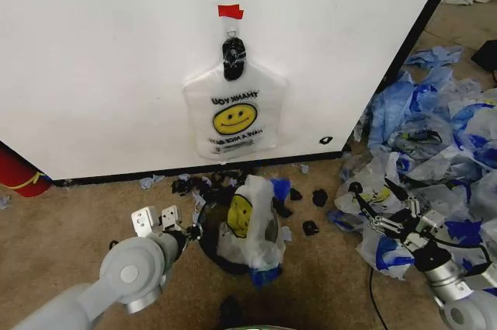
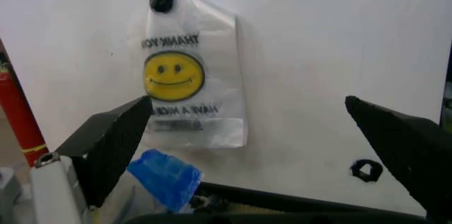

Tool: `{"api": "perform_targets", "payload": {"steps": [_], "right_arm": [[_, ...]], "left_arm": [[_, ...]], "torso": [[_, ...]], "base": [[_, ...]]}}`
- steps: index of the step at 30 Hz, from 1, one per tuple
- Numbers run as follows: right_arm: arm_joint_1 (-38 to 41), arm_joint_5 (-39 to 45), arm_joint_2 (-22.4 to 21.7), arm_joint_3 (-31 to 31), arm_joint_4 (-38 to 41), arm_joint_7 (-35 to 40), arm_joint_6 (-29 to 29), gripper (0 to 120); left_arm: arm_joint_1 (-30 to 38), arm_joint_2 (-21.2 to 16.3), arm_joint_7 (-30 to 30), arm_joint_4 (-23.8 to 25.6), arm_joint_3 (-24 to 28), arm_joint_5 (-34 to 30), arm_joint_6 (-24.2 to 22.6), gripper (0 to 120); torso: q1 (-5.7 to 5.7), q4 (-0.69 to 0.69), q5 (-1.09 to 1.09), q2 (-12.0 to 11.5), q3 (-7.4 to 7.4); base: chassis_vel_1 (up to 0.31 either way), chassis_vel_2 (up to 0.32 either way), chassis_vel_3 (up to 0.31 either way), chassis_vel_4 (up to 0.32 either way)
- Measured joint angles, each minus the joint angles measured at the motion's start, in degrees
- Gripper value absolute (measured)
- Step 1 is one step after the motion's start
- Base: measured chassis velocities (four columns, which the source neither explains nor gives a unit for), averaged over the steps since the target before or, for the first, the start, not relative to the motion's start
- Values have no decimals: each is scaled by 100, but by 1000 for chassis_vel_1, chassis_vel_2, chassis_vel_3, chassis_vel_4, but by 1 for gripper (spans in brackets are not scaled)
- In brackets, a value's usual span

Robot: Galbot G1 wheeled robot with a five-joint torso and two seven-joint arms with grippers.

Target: Pick up the garbage bag from the wall and place it over the trash bin.

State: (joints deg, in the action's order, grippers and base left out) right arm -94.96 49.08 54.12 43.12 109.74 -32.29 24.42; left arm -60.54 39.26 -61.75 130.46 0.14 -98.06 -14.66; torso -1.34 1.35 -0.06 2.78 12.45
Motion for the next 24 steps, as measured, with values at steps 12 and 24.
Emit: {"api": "perform_targets", "payload": {"steps": [12, 24], "right_arm": [[-497, 1412, -1111, -366, 794, 482, -639, 100], [432, 1593, -2560, -1914, 1451, 2986, -1595, 100]], "left_arm": [[-78, -347, 657, 352, -606, 1291, 322, 88], [-218, -767, 1408, 72, -637, 2389, 386, 100]], "torso": [[0, 1, -4, 0, 1], [0, 5, 2, 0, 1]], "base": [[0, 0, 0, 0], [0, 0, 0, 0]]}}
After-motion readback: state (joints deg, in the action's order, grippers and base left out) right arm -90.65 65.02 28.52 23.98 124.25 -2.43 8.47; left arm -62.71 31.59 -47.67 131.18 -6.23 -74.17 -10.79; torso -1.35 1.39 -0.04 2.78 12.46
